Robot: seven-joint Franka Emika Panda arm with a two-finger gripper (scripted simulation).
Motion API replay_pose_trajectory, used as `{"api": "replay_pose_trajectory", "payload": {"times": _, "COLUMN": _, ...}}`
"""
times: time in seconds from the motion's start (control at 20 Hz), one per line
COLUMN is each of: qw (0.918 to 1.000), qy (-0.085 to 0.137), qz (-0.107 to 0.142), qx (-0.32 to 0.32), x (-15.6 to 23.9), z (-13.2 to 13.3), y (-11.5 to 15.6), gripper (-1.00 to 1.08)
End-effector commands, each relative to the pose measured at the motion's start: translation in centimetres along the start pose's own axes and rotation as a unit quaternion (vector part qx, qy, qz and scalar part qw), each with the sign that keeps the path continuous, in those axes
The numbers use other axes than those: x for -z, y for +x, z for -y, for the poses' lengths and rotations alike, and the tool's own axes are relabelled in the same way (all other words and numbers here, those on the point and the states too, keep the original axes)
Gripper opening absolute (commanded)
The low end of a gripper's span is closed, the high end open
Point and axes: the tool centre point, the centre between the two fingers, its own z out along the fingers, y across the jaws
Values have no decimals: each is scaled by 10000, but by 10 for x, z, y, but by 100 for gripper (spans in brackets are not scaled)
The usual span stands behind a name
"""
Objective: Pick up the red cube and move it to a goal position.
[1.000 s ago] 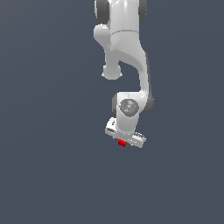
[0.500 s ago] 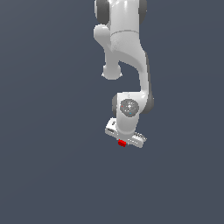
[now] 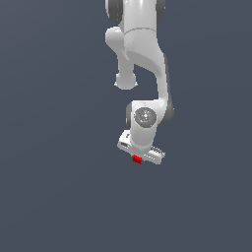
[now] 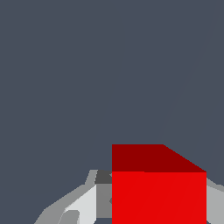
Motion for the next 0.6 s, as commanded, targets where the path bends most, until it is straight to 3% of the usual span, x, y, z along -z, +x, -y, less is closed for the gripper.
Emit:
{"api": "replay_pose_trajectory", "payload": {"times": 0.0, "qw": 10000, "qy": 5, "qz": -8, "qx": 0, "x": 13, "z": -1, "y": 1, "gripper": -100}}
{"api": "replay_pose_trajectory", "payload": {"times": 0.55, "qw": 10000, "qy": 7, "qz": -7, "qx": -4, "x": 117, "z": -13, "y": 1, "gripper": -100}}
